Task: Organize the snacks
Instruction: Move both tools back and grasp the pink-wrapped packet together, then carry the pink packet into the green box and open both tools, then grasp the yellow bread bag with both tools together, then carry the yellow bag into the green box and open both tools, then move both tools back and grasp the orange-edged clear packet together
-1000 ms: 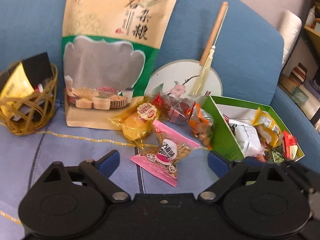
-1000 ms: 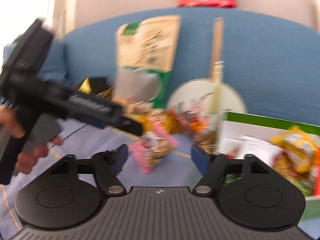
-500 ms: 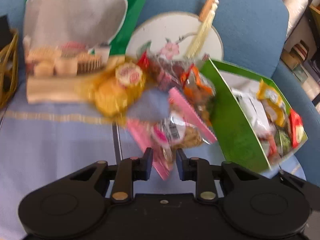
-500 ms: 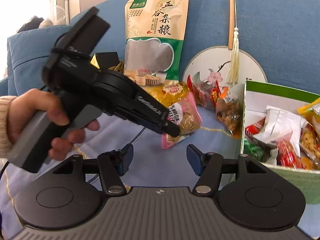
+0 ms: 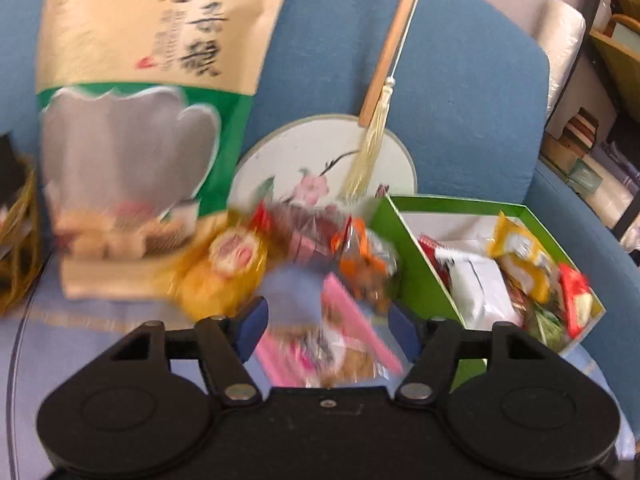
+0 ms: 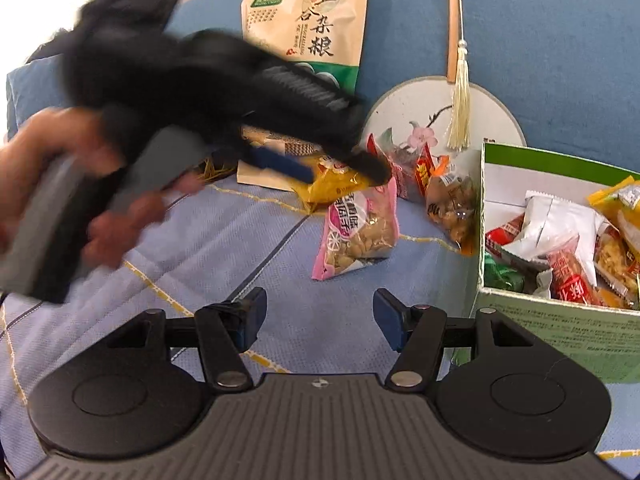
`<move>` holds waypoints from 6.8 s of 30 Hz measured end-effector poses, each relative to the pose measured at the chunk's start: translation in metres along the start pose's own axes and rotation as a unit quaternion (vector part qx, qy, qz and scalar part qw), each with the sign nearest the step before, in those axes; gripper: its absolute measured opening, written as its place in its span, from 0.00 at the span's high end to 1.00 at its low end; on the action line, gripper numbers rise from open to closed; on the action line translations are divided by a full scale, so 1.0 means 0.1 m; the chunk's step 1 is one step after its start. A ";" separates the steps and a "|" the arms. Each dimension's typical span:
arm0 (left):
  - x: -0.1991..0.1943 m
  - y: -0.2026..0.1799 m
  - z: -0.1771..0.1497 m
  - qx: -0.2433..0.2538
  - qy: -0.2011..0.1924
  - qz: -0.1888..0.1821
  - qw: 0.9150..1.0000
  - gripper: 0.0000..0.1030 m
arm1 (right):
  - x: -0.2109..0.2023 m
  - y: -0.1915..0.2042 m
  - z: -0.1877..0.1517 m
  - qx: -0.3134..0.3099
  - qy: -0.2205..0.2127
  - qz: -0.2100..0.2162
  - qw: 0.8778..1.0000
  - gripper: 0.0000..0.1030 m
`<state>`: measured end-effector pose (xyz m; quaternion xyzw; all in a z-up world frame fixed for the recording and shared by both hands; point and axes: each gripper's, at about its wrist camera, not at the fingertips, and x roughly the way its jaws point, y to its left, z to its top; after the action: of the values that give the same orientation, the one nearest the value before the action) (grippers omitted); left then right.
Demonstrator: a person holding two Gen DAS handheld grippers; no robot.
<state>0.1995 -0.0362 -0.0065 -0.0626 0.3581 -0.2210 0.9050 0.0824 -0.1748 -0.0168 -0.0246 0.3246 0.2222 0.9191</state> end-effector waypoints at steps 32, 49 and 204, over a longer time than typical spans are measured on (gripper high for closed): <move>-0.27 0.15 -0.54 -0.032 0.088 -0.093 0.991 0.32 | 0.10 -0.16 0.02 0.097 0.026 0.056 0.993 0.29; -0.11 -0.99 0.23 0.057 0.002 -0.160 0.985 0.37 | -0.74 -0.91 0.37 0.093 -0.120 -0.070 0.986 0.30; 0.45 -0.24 0.25 -0.037 0.030 -0.015 0.999 0.02 | -0.32 -0.28 0.14 -0.007 -0.053 -0.010 0.998 0.00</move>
<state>0.2366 -0.0789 -0.0092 -0.0946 0.3924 -0.2229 0.8874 0.0803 -0.2095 0.0113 -0.0219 0.2732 0.2163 0.9371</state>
